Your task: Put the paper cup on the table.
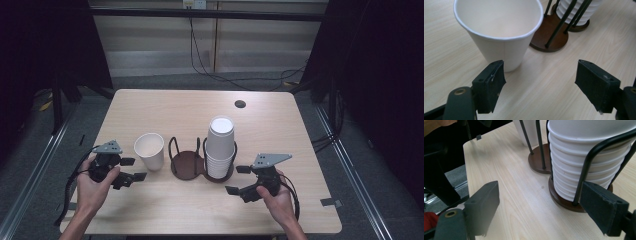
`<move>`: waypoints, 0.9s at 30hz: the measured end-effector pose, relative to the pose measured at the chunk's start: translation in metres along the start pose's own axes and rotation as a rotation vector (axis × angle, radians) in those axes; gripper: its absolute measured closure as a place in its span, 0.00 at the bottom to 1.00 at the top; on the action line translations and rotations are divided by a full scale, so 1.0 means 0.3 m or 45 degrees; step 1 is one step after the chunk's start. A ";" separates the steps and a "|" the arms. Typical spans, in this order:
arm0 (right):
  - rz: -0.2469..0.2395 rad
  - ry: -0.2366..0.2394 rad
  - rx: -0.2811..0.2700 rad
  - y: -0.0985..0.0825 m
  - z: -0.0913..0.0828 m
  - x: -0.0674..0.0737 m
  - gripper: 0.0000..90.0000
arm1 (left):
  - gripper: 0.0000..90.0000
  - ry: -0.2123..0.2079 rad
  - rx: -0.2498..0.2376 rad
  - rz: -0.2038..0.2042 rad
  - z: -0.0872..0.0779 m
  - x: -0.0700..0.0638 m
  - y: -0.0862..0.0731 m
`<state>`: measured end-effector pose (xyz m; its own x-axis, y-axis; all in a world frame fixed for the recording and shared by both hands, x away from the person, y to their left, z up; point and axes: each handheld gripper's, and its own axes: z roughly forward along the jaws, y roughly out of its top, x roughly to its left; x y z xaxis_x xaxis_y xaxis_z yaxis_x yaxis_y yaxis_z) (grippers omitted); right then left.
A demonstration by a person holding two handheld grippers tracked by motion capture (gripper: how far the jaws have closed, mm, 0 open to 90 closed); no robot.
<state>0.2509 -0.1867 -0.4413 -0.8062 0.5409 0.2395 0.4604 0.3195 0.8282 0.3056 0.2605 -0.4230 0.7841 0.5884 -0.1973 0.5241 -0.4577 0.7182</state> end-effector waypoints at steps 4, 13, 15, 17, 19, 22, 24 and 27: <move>0.001 -0.006 -0.005 0.000 -0.002 0.000 0.18 | 0.26 -0.026 -0.073 0.008 -0.014 -0.027 -0.010; 0.001 -0.011 -0.024 0.000 -0.008 0.001 0.18 | 0.25 0.023 -0.180 0.035 -0.048 -0.099 -0.028; 0.000 -0.013 -0.020 0.000 -0.006 0.001 0.18 | 0.25 0.020 -0.212 0.040 -0.052 -0.118 -0.031; -0.002 -0.008 -0.014 0.000 -0.004 0.002 0.18 | 0.25 -0.008 -0.248 0.027 -0.050 -0.135 -0.038; -0.005 -0.009 -0.014 0.001 -0.004 0.005 0.18 | 0.25 -0.040 -0.275 0.040 -0.039 -0.149 -0.043; -0.006 -0.010 -0.018 0.001 -0.003 0.006 0.18 | 0.25 -0.063 -0.295 0.012 -0.006 -0.159 -0.056; -0.009 -0.009 -0.022 0.001 -0.004 0.007 0.18 | 0.25 -0.060 -0.313 -0.001 0.016 -0.168 -0.070; -0.009 -0.008 -0.031 0.000 -0.004 0.006 0.18 | 0.24 -0.088 -0.313 -0.018 0.051 -0.177 -0.087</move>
<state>0.2490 -0.1866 -0.4401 -0.8069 0.5437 0.2307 0.4457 0.3042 0.8419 0.2555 0.2309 -0.4414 0.8029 0.5423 -0.2475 0.4451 -0.2692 0.8541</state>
